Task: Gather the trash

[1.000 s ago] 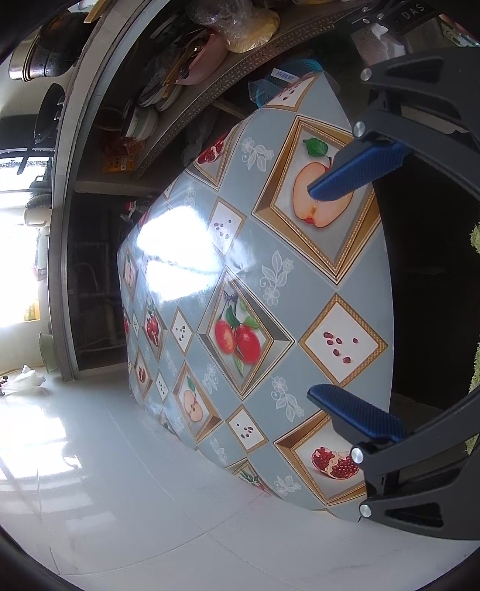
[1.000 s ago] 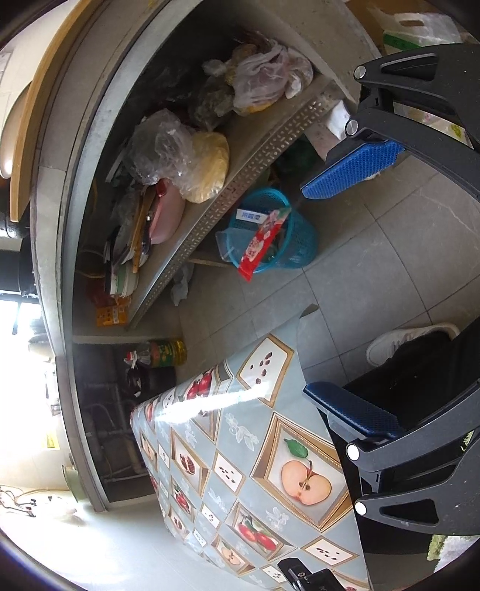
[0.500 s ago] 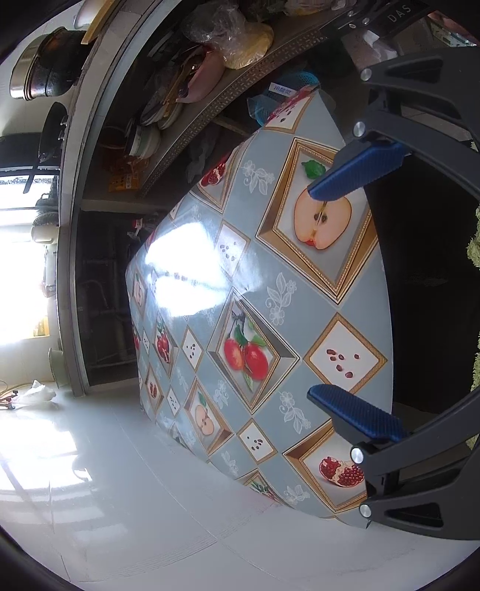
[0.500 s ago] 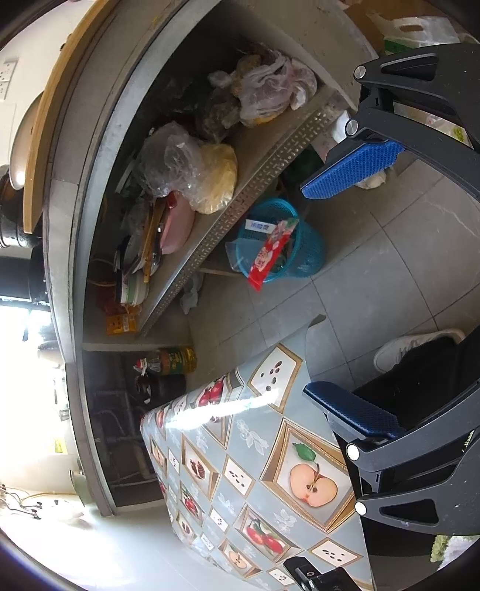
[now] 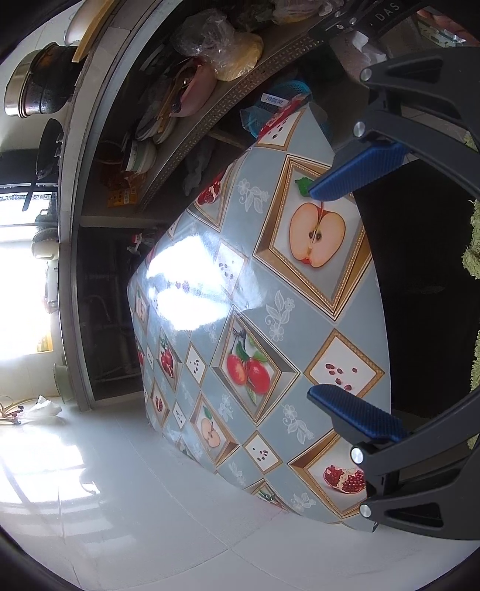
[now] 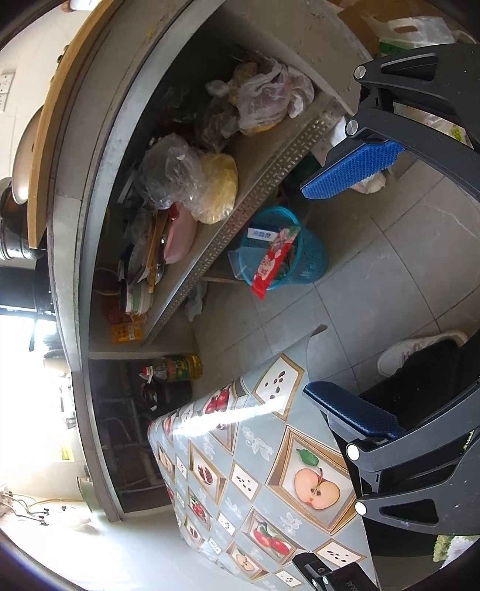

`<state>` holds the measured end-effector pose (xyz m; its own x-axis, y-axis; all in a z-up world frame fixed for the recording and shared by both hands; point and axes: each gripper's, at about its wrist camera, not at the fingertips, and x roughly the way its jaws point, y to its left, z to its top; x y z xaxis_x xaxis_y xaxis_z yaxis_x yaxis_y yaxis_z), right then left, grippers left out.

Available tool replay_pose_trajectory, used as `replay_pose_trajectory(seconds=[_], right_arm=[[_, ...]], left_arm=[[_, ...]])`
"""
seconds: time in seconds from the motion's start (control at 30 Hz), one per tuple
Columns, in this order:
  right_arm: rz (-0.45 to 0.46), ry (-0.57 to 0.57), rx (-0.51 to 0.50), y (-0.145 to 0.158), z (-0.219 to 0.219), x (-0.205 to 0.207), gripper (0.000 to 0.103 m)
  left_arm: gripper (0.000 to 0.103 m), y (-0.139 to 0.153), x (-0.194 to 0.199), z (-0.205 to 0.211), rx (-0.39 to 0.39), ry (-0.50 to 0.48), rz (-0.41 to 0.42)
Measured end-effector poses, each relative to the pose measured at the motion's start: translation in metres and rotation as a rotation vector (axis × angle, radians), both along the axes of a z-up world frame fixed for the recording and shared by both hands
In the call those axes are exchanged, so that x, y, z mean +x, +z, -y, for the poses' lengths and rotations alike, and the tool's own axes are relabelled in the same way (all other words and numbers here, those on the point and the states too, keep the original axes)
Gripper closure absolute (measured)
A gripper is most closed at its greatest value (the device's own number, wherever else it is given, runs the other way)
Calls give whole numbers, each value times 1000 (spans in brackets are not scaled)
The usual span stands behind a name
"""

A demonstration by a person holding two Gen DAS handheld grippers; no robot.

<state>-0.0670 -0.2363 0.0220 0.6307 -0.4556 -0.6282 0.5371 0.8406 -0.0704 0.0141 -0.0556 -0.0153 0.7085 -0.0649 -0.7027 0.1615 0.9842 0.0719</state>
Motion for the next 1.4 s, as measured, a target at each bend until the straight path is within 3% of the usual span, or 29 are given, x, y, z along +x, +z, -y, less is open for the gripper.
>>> replay_pose_trajectory(seconds=[1.4], right_arm=[[3,-2,5,1,-1,-3,8]], left_arm=[[6,-7,0,-2,-4,-2,-33]])
